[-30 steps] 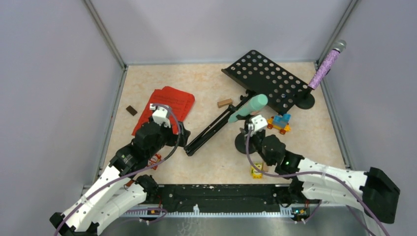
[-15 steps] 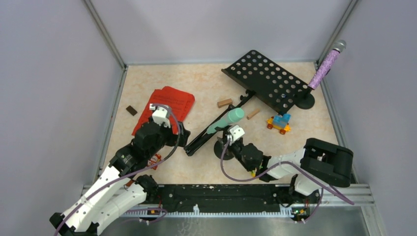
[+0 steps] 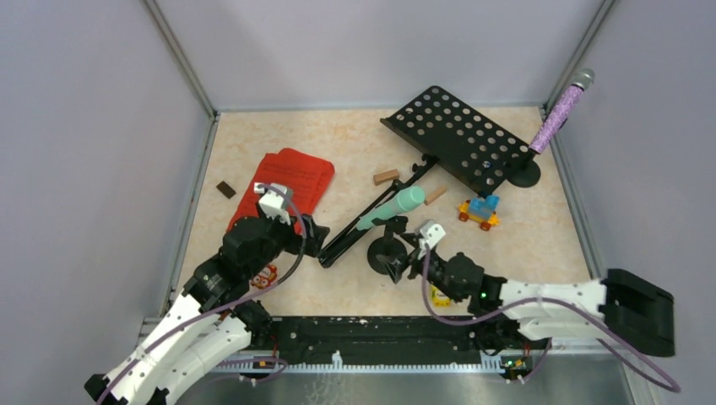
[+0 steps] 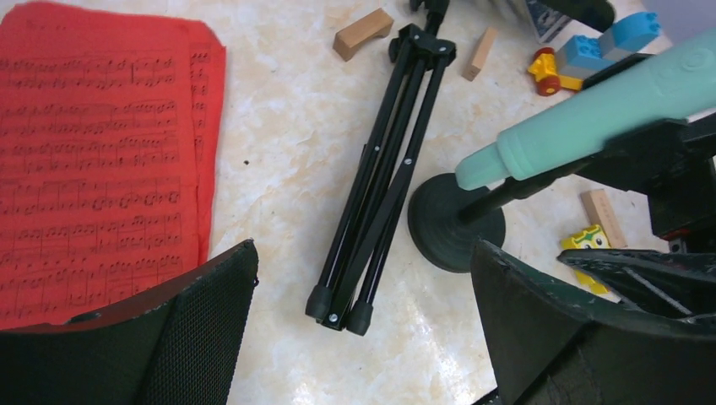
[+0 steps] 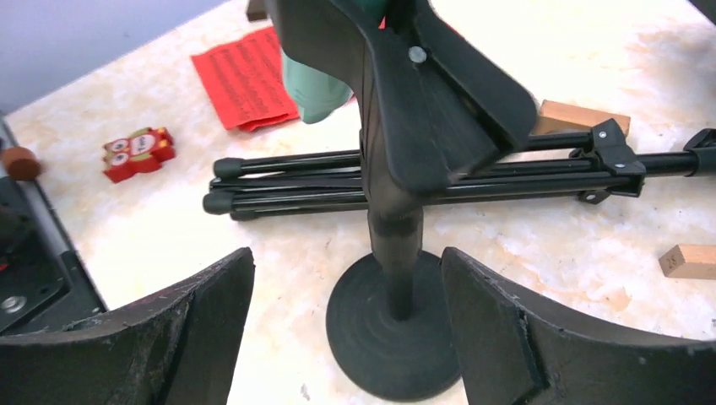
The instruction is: Pack up the instrument practice props
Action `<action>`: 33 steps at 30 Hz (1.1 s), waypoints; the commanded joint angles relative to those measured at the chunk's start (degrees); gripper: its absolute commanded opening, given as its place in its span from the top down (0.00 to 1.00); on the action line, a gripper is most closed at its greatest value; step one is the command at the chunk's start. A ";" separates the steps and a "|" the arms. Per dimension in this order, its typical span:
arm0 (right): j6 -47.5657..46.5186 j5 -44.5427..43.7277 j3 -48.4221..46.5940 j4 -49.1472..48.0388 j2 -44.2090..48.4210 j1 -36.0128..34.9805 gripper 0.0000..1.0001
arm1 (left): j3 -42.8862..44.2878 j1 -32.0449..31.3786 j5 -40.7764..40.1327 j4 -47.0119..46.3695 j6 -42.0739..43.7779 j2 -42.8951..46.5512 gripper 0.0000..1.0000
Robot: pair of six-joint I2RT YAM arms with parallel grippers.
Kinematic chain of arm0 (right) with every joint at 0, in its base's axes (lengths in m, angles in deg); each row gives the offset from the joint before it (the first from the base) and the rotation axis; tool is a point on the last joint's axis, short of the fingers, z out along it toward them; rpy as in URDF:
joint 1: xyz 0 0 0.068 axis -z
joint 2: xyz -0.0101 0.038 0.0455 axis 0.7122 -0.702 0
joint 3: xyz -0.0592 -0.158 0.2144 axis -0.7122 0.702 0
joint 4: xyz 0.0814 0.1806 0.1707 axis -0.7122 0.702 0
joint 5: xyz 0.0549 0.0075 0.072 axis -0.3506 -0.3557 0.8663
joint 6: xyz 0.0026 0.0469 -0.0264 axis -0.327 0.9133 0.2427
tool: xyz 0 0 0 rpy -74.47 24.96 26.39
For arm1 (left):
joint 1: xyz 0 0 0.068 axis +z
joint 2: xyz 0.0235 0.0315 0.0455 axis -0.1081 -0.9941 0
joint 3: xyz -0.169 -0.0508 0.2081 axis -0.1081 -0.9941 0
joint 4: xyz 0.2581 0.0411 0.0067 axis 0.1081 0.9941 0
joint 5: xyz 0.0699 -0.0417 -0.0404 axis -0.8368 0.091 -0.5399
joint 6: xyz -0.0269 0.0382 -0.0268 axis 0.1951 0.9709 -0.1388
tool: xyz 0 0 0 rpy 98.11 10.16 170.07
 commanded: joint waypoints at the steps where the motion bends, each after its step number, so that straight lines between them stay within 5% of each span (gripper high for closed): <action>1: 1.80 4.33 3.35 15.20 16.70 -0.92 0.20 | -3.13 0.26 2.76 -9.75 3.88 5.41 0.01; 5: -1.94 2.18 3.93 23.37 31.88 -0.92 0.19 | -10.96 0.22 11.36 -22.98 11.10 12.16 0.01; 10: -18.00 11.71 1.92 30.95 42.95 -0.95 0.14 | -12.87 0.24 25.25 -32.43 20.55 12.18 0.01; 18: -34.66 15.28 -9.94 39.68 35.36 -0.19 0.09 | -5.77 0.22 38.33 -36.96 27.27 -1.27 0.01; 21: -30.43 19.81 -10.53 35.59 30.33 7.05 0.08 | 0.82 0.24 40.53 -35.79 28.23 -9.95 0.01; 26: -19.81 49.42 -8.09 25.79 26.57 32.64 0.15 | 4.79 0.19 48.09 -40.69 28.78 -18.31 0.01; 33: -20.03 59.64 -9.03 26.68 24.16 36.17 0.14 | 7.09 0.19 53.20 -42.86 29.66 -21.80 0.01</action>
